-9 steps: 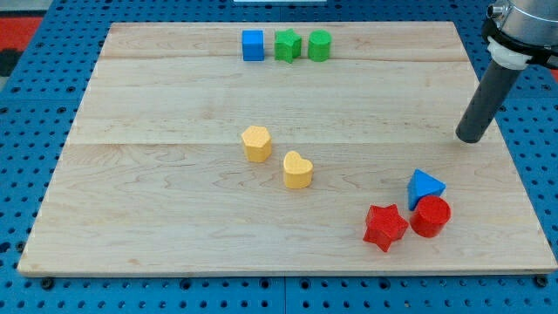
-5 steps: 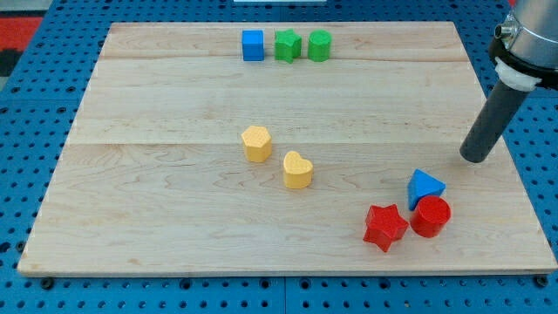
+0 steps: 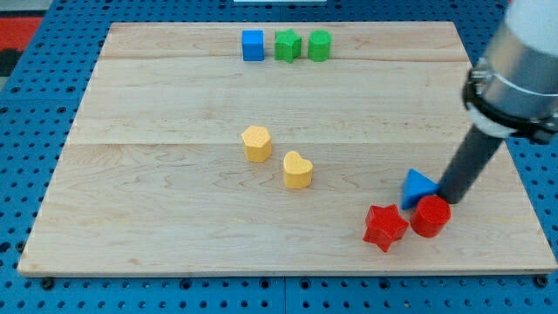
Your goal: Push the blue triangle into the yellow heart
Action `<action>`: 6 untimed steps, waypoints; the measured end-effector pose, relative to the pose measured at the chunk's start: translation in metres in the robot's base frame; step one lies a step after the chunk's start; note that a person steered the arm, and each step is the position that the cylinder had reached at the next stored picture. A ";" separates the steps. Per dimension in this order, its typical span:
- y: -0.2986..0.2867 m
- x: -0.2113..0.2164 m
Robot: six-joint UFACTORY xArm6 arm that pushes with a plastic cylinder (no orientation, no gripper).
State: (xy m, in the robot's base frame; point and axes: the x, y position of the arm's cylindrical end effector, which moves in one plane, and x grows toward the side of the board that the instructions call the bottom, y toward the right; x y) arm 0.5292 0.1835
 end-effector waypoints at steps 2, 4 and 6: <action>-0.086 -0.005; -0.095 -0.001; -0.097 0.004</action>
